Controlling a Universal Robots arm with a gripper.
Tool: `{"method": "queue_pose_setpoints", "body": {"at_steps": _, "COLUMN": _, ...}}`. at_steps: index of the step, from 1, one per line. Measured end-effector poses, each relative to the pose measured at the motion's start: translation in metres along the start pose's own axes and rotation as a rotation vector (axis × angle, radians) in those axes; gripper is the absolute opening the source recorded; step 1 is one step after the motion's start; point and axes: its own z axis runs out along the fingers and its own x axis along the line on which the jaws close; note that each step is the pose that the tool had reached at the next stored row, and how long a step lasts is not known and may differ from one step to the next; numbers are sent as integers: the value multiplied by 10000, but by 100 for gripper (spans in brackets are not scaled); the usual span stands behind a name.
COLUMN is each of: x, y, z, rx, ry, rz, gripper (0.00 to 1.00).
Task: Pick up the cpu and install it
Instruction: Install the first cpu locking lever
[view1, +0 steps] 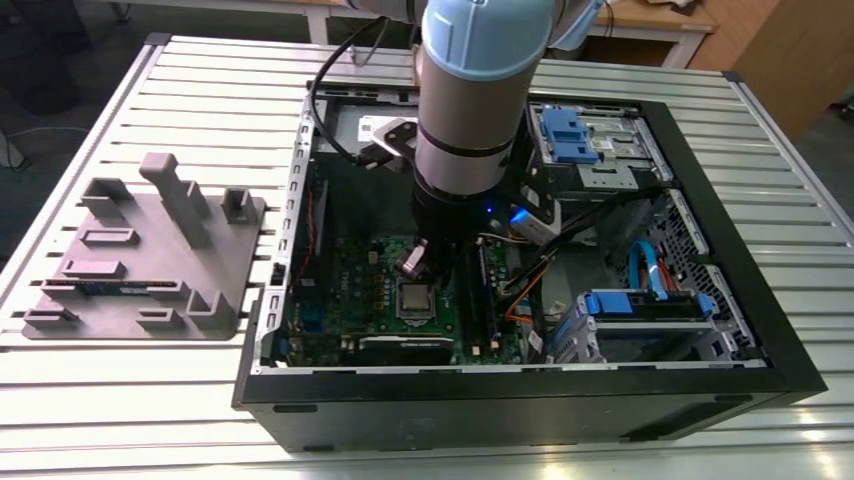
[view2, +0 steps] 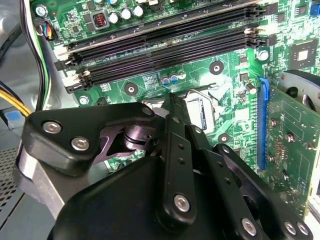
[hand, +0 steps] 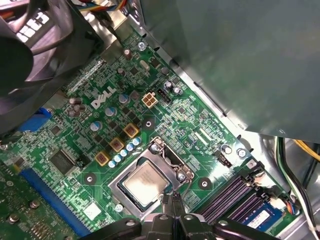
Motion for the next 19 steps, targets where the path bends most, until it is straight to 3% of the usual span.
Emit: {"method": "queue_pose_setpoints", "body": {"at_steps": 19, "x": 85, "y": -82, "z": 86, "rx": -8, "ry": 13, "rz": 434, "gripper": 10}}
